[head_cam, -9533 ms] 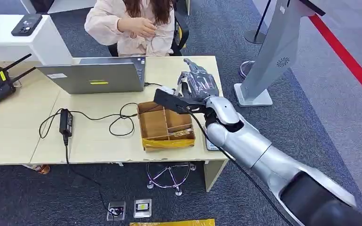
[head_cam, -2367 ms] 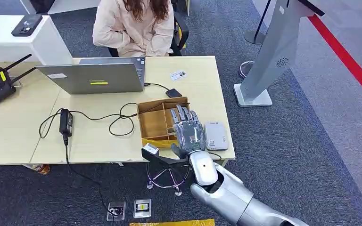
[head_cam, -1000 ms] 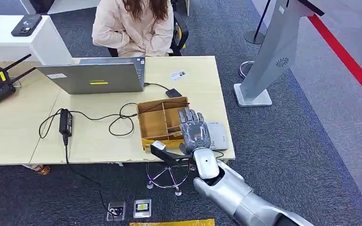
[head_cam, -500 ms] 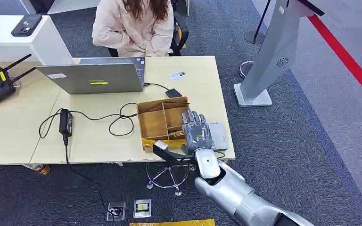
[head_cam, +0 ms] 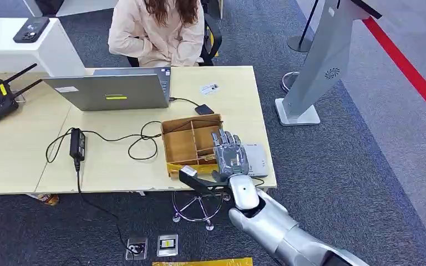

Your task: Pass the card to the sensor for recognition and then transmit it.

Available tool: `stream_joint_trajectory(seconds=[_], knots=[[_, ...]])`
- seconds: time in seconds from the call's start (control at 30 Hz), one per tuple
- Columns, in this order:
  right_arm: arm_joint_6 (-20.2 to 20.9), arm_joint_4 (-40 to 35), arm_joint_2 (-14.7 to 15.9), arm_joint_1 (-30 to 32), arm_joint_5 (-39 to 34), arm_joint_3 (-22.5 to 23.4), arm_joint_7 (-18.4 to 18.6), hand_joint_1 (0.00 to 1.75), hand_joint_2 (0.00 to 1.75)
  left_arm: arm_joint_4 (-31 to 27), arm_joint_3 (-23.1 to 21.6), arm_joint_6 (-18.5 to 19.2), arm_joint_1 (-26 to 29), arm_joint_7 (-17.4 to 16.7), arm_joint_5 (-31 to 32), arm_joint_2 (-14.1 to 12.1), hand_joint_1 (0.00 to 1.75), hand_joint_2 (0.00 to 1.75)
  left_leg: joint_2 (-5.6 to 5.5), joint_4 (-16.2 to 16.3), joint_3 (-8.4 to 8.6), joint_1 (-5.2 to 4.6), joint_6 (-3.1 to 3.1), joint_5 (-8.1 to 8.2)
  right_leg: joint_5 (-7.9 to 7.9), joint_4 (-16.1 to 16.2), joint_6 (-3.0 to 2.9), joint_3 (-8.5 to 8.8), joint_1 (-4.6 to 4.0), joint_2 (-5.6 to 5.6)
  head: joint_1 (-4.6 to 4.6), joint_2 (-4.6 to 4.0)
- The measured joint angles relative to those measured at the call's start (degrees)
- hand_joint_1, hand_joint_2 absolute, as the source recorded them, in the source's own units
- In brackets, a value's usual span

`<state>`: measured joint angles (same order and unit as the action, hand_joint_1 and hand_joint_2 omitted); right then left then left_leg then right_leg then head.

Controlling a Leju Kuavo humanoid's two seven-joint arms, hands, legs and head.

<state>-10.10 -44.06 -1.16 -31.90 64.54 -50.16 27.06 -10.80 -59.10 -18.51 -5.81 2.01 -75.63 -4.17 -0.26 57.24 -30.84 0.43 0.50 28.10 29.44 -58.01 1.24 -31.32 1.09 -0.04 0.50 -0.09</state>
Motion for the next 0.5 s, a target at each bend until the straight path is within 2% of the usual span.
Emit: stream_joint_trajectory(seconds=[0.5], knots=[[-0.1, 0.0, -0.3, 0.0, -0.8, 0.0, -0.8, 0.0, 1.75, 0.0, 0.0, 0.0, 0.0, -0.4, 0.0, -0.1, 0.0, 0.0, 0.0, 0.0, 0.0, 0.0, 0.0, 0.0, 0.0, 0.0, 0.0, 0.0, 0.0, 0.01, 0.0, 0.0]])
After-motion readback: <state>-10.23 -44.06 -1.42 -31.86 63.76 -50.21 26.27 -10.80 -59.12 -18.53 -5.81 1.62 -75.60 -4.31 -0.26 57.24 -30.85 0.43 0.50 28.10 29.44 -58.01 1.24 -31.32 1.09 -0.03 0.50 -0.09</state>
